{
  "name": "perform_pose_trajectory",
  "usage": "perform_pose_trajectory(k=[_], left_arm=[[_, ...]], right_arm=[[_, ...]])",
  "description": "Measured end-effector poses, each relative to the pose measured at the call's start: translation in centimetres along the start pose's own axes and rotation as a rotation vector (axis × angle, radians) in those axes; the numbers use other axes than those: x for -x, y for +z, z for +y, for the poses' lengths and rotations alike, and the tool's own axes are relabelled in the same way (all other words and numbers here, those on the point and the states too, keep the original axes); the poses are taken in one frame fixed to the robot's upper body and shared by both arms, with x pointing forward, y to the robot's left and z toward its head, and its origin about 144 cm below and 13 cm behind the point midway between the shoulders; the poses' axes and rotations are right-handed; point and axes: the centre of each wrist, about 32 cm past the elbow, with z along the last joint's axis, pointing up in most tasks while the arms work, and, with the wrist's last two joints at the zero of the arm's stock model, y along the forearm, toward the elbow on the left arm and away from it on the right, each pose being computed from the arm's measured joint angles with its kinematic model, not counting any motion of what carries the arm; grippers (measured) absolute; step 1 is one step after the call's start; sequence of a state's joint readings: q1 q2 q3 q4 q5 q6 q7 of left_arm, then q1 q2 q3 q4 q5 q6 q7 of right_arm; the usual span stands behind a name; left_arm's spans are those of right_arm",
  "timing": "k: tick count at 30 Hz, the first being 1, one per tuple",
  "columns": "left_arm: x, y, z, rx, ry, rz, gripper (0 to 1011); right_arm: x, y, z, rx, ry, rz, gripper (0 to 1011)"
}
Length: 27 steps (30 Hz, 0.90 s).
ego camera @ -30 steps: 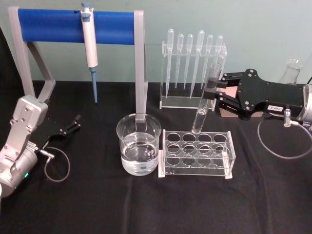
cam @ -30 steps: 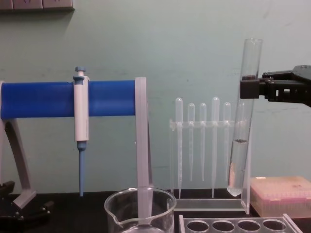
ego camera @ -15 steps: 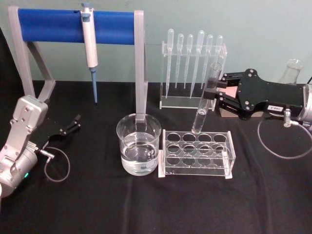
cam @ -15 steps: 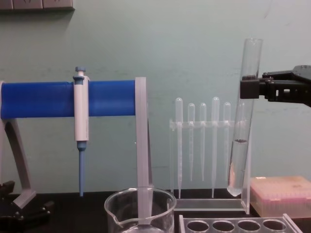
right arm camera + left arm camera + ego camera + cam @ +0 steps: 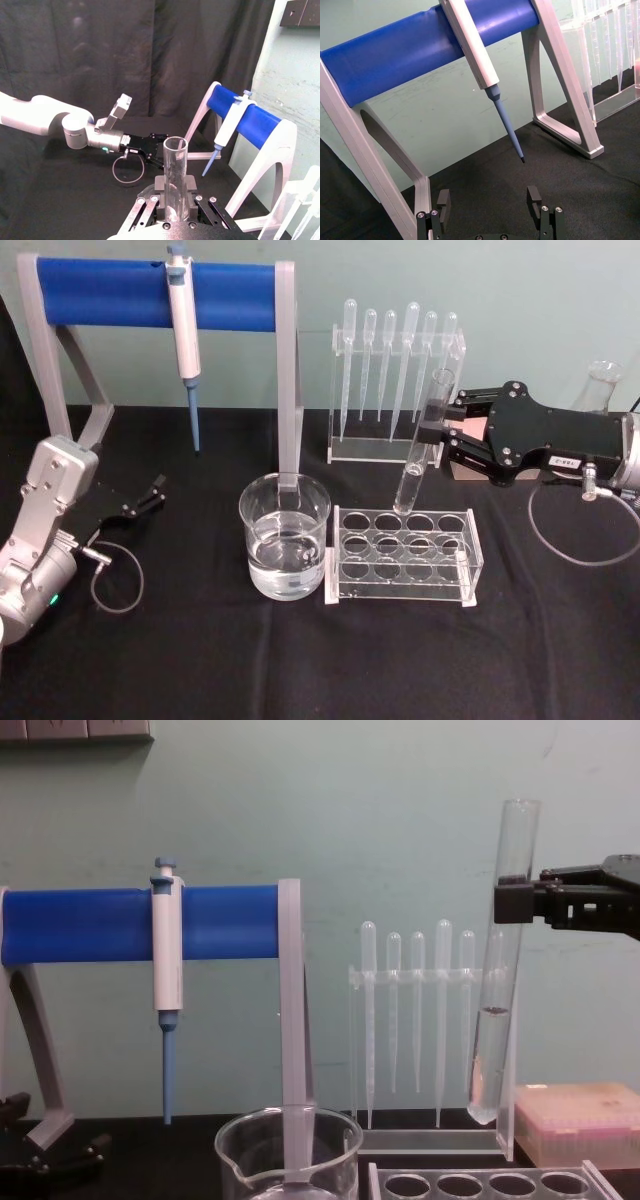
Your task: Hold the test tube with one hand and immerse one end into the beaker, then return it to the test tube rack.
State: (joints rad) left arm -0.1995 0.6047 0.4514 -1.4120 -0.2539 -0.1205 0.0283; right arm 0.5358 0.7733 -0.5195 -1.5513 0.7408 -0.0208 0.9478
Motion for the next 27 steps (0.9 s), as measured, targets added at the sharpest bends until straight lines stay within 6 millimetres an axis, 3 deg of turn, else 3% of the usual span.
perform_pose_trajectory(k=[27], left_arm=[[0.00,0.00,0.00,0.000,0.000,0.000,1000]], right_arm=[[0.00,0.00,0.00,0.000,0.000,0.000,242]])
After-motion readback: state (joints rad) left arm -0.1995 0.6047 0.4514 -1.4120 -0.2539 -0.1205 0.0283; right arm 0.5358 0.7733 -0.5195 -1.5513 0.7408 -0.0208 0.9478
